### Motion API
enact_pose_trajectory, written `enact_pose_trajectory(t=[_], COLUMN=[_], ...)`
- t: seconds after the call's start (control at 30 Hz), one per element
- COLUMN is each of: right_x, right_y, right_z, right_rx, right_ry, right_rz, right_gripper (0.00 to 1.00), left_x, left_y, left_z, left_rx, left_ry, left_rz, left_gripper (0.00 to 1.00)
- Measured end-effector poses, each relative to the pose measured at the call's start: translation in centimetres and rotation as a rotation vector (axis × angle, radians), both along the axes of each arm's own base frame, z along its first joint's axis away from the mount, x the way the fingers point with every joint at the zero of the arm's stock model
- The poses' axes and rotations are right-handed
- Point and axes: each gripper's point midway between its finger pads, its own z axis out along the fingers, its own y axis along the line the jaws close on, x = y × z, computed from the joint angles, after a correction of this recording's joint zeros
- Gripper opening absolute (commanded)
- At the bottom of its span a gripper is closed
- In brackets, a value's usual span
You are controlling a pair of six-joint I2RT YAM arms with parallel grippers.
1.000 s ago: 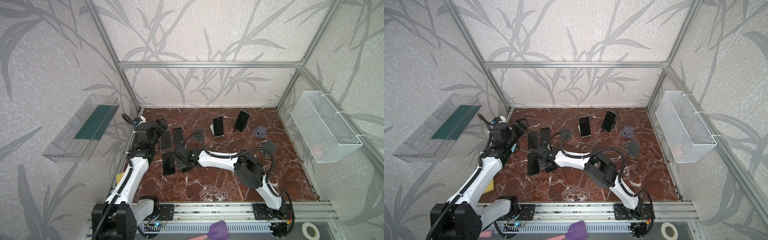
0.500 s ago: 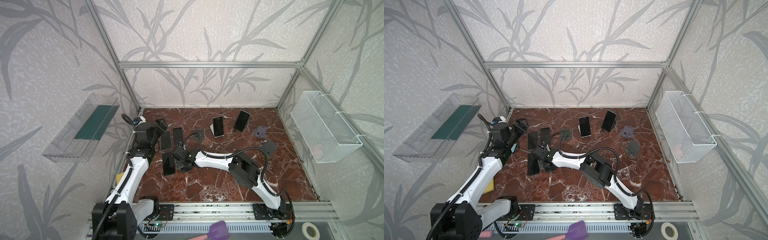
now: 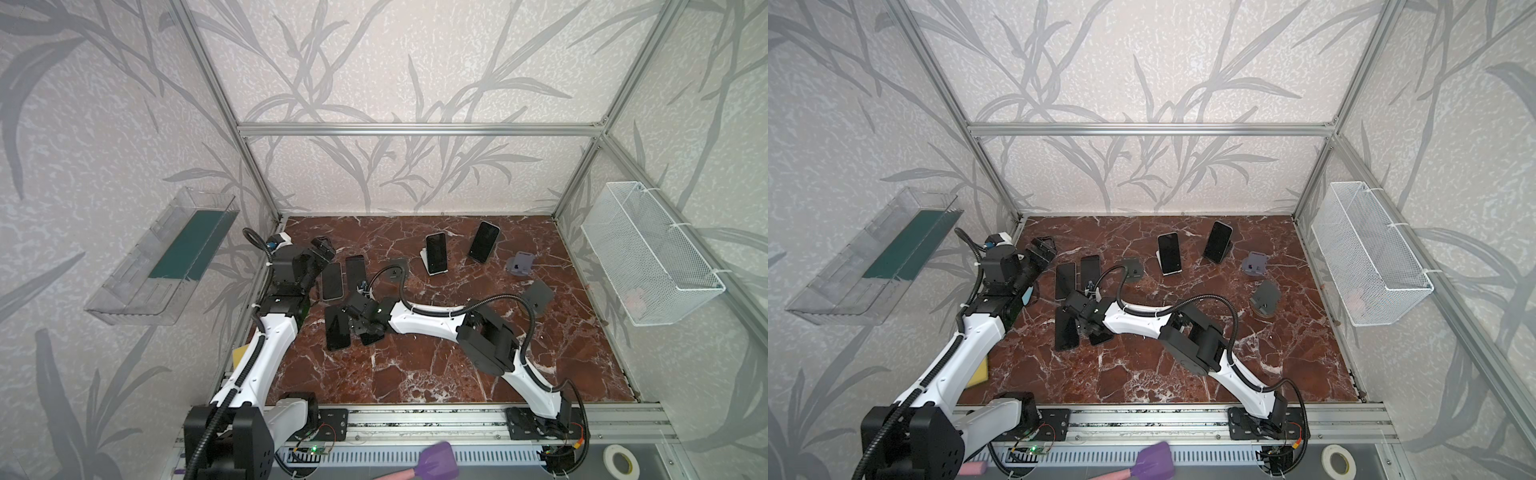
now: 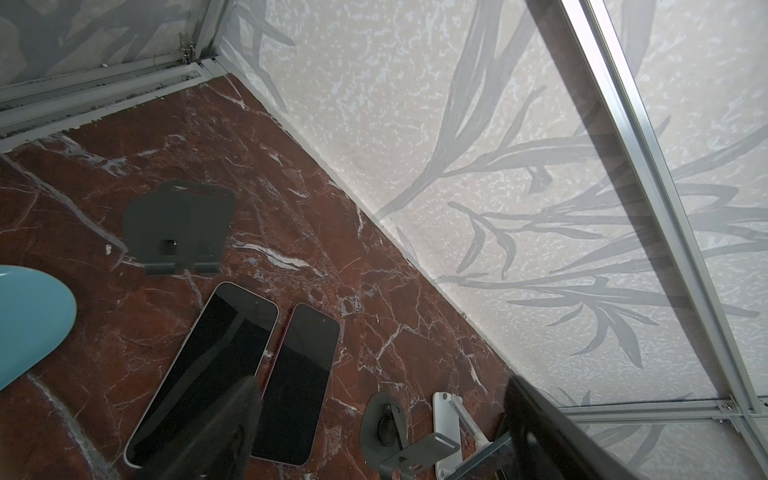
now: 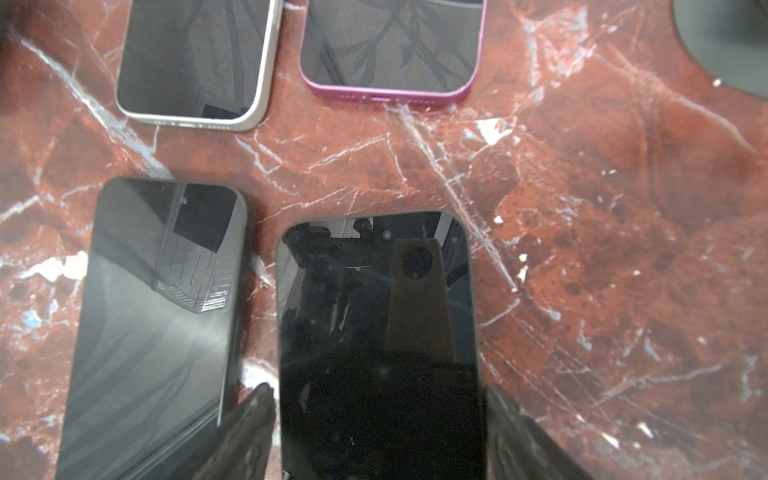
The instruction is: Remove the phone from the phone stand
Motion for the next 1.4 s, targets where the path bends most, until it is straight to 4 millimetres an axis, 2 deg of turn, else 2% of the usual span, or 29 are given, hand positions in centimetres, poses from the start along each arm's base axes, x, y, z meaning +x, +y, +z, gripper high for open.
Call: enact_pose_trajectory(t=[0.5,0.67,0.97,1.4], right_x=[0.8,0.6,-1.8,-5.0], right_y=[0.7,0.5,-2.5,-1.4], right_z=[0.4,0.7,0.6,1.2], right_rx=[0.129,0.186,0.184,0.299], right_ry=[0.076,0.099,0.145,0.224], right_rz=[-0.103,-0.114,-0.098,-0.048], right_gripper=[0.76,0.78,0.81,0.80], left_x=[0.0,0.0,0.0,0.0], left_y=[-0.1,-0.2,-0.3,-0.4], left_z=[0.0,0.0,0.0,0.1], left_rx=[-0.003,-0.005,-0.014,-0.023], left_ry=[0.000,0.000,-0.001,-0.006], left_rz=[-0.006,-0.010,-0.014,-0.014], left_gripper=[0.92,0.92,0.92,0.92])
